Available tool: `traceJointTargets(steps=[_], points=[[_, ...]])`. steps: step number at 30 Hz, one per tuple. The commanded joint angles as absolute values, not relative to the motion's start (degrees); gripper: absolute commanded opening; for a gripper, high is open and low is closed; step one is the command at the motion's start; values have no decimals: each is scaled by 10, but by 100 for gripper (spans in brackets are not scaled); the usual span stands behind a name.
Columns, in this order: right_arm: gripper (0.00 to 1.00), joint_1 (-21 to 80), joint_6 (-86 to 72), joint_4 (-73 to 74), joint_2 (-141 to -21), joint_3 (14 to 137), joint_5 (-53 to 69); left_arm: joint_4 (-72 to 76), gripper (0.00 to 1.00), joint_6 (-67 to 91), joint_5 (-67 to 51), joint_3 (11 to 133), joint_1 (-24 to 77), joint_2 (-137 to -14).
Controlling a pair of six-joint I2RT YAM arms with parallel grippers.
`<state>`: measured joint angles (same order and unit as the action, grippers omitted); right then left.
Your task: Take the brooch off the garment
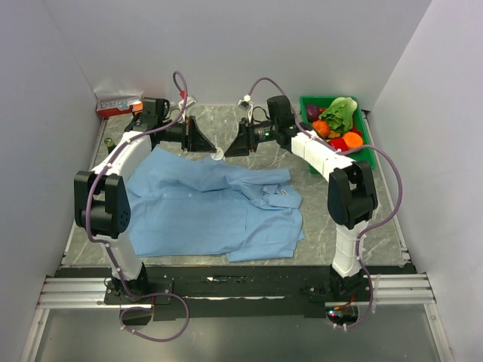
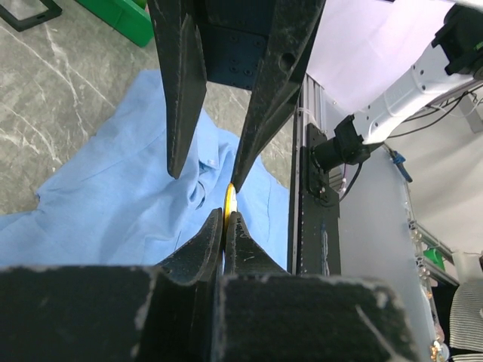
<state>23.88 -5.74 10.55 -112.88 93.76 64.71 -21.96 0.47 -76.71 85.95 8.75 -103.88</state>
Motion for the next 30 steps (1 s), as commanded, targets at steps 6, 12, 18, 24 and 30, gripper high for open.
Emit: traceJointTargets(steps=[6,12,18,24,30], points=[[45,243,-93,47,-1106,951,695,-175,1,40,-783,882,87,-1052],[42,243,-119,11,-1107,946,715,-172,1,40,-780,880,87,-1054],[41,249,-118,11,-1119,956,715,-155,1,58,-788,883,87,-1057],[35,258,-133,3,-1131,962,706,-143,1,73,-794,880,88,-1059],[28,262,-128,3,-1138,970,707,-140,1,75,-791,880,87,-1061]])
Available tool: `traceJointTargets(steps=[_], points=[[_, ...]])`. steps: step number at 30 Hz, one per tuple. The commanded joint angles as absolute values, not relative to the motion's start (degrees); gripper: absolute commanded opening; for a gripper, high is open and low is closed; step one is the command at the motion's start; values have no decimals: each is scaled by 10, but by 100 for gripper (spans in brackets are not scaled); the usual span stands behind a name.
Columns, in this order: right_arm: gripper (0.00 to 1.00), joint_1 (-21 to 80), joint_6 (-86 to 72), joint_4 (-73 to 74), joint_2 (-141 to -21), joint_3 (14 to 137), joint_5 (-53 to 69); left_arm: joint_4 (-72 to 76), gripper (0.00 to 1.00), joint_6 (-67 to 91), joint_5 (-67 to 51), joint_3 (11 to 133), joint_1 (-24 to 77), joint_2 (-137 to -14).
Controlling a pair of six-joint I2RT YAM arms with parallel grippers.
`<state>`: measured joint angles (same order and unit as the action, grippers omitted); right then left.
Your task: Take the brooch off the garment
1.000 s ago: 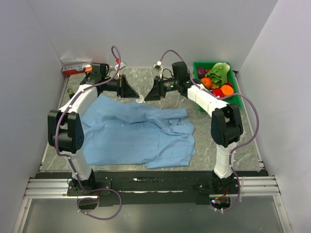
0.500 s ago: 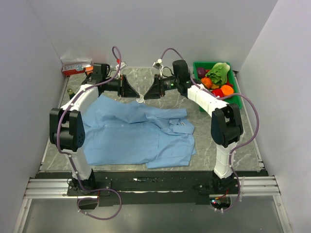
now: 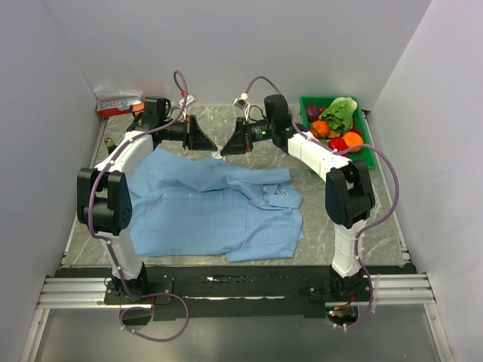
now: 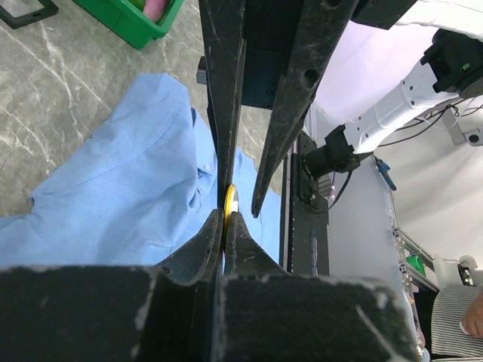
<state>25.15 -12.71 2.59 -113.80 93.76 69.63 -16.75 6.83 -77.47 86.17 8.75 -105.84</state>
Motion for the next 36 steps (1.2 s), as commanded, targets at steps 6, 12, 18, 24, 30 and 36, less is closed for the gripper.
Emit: traceJointTargets(steps=[6,12,18,24,30,36], points=[[15,262,-126,3,-1143,978,708,-138,1,79,-782,884,87,-1064],[0,252,-106,38,-1133,984,679,-190,44,47,-673,910,86,-1058],[0,214,128,248,-1113,1048,482,-190,97,51,-550,916,71,-1019],[0,158,233,303,-1142,1109,293,-208,97,60,-397,891,58,-996],[0,149,368,289,-1168,1095,157,-200,96,71,-403,882,58,-996],[0,147,443,303,-1215,1103,84,-225,96,50,-391,910,59,-1011]])
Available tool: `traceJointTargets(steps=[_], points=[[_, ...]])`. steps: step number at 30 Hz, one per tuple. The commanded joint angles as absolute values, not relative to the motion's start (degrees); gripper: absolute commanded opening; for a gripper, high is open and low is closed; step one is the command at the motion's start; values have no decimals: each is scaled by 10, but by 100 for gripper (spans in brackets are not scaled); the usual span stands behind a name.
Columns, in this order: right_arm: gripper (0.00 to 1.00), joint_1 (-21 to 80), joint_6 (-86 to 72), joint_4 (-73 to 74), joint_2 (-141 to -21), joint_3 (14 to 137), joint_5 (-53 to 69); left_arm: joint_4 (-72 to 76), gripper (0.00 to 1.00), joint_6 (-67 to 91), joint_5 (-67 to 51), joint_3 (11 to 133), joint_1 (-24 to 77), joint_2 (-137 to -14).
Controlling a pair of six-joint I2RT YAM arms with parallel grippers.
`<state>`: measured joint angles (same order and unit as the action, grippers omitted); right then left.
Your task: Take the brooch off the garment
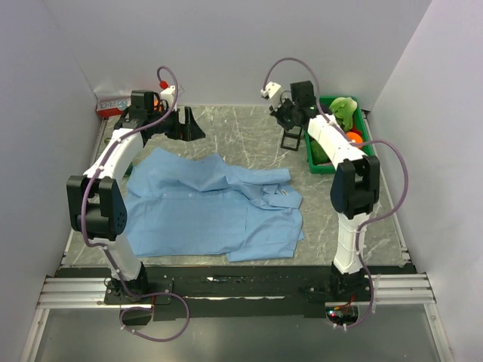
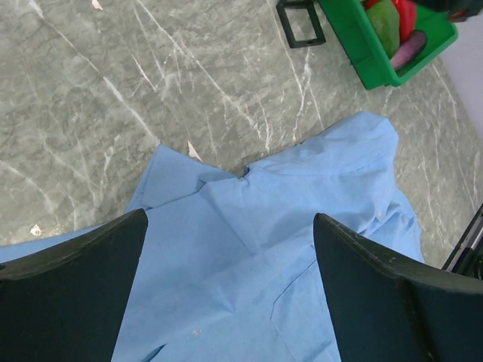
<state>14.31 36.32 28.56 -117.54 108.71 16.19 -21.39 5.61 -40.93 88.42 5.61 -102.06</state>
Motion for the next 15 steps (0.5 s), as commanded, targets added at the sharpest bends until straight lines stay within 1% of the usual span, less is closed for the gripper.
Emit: traceJointTargets(steps=[1,9,15], points=[[0,148,448,306,-1219,1104,76,-224,96,50,-389,910,58,-1012],[0,142,489,306,-1247,1072,22,-228,96,41,-391,892,58,-1005],[0,138,490,302,-1265,1085,11,-231,96,38,-397,883,58,-1005]])
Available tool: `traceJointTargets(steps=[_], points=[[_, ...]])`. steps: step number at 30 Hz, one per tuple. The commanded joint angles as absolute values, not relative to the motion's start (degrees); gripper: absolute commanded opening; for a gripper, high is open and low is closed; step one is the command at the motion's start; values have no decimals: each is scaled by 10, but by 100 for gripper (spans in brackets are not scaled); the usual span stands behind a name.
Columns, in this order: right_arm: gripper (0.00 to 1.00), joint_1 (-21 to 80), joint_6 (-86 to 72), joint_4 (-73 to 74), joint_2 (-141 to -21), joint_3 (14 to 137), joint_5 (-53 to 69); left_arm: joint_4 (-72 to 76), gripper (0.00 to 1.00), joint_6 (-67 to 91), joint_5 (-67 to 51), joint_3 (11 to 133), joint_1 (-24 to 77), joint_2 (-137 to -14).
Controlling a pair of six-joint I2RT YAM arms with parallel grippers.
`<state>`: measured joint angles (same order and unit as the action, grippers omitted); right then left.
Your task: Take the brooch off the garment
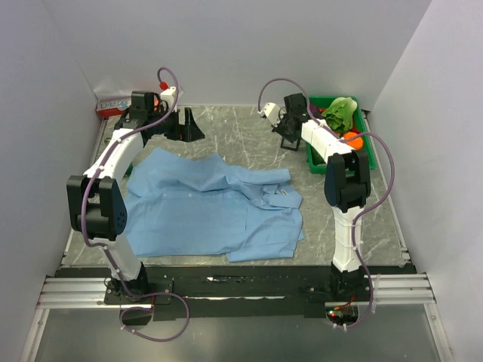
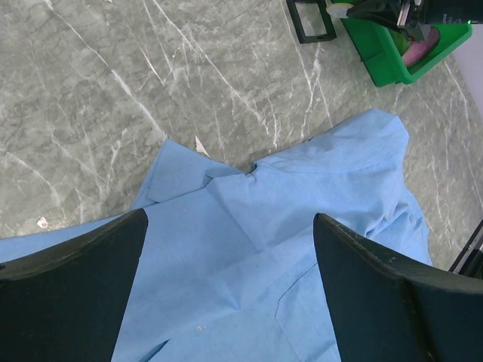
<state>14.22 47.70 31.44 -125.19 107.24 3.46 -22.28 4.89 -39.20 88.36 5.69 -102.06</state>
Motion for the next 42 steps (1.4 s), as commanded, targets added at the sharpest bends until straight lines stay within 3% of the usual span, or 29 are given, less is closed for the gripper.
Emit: traceJointTargets(steps=[1,42], points=[[0,137,497,301,-1268,1088,3,-231,96,38,-398,884,58,-1006],[0,139,588,261,-1326,1131,-27,-226,97,47,-431,889,58,-1028]])
